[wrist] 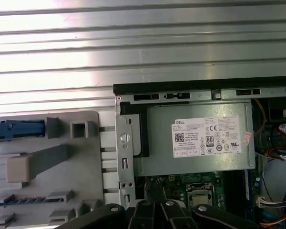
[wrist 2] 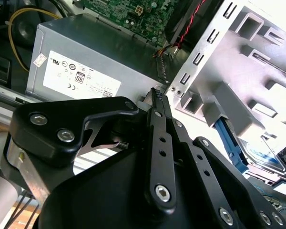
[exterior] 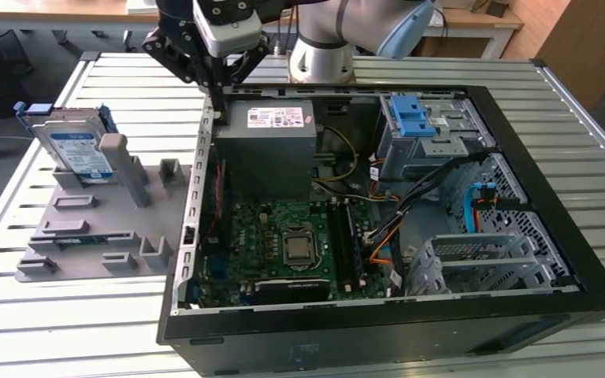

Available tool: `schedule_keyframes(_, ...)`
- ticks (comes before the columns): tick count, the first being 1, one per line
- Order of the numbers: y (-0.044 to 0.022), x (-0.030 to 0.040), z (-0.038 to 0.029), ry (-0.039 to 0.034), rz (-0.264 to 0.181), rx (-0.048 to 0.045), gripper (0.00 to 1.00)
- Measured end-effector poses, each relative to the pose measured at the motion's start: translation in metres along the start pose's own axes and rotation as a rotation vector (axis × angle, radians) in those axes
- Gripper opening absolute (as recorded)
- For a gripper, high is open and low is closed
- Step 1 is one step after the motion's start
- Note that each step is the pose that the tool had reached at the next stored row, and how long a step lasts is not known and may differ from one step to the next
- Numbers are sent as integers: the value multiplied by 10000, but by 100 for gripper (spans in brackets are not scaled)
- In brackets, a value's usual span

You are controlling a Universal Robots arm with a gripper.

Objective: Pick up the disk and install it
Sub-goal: 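Reach for the disk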

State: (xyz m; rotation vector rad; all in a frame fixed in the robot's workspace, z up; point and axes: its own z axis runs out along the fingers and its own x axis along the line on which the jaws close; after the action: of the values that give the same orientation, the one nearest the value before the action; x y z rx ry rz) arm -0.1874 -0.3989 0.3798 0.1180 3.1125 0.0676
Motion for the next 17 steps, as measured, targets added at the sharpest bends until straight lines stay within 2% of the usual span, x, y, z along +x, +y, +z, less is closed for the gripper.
schedule_keyframes(17, -4, 44, 8, 0, 0, 0, 11)
